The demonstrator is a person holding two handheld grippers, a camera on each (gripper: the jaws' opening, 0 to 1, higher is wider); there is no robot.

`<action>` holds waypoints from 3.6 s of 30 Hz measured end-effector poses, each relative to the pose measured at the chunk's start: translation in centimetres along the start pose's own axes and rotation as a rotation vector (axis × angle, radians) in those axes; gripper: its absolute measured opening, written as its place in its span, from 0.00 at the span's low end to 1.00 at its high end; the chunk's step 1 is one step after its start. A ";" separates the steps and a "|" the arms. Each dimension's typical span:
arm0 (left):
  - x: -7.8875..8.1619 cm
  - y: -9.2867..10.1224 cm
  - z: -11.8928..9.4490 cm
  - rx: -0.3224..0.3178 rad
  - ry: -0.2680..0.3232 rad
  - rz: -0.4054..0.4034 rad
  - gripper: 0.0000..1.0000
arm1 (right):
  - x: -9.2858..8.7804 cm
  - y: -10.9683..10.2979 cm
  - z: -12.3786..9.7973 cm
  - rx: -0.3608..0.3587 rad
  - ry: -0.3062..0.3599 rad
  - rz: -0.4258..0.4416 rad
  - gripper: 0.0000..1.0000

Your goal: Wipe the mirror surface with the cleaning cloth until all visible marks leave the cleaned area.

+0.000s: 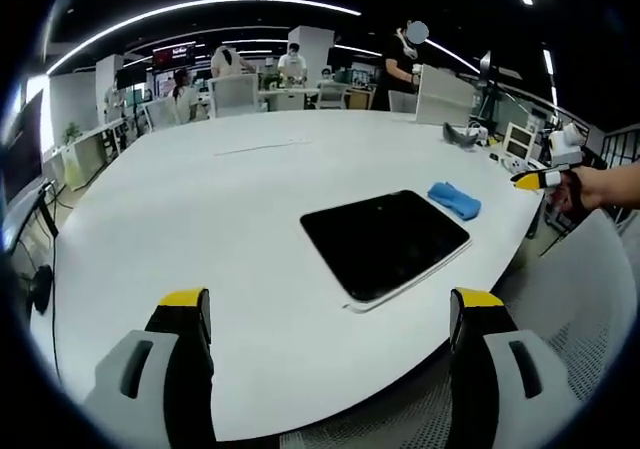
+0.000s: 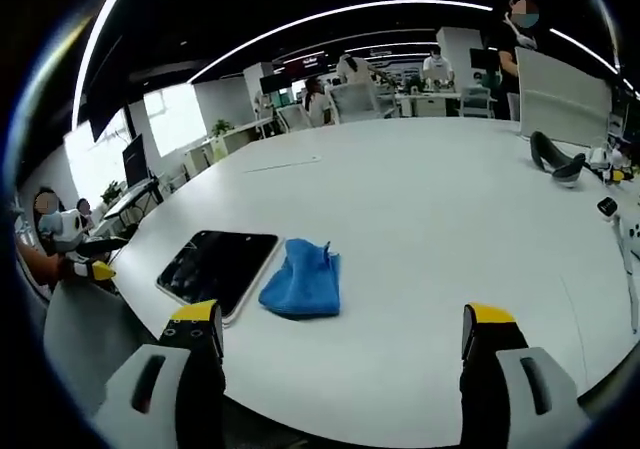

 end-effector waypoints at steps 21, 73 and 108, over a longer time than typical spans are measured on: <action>0.1 0.3 0.1 -0.016 0.003 -0.008 0.99 | 3.5 -0.9 -0.2 -0.047 0.030 -0.015 0.98; -0.2 0.6 0.1 -0.045 -0.015 -0.001 0.99 | 1.7 -4.7 12.4 -0.097 -0.310 0.074 0.00; 0.2 0.7 0.1 -0.060 0.019 -0.012 0.99 | 5.8 -17.2 20.3 -0.012 -0.378 0.053 0.00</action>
Point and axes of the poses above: the point that each gripper's makers call its tool centre point, and the gripper's own axes: z roughly forward along the fingers, y roughly to its right, x roughly out of its top, the point moved 4 cm from there along -z, roughly backward along the fingers, and after that the axes turned 9 degrees about -z, right-handed, at the moved point
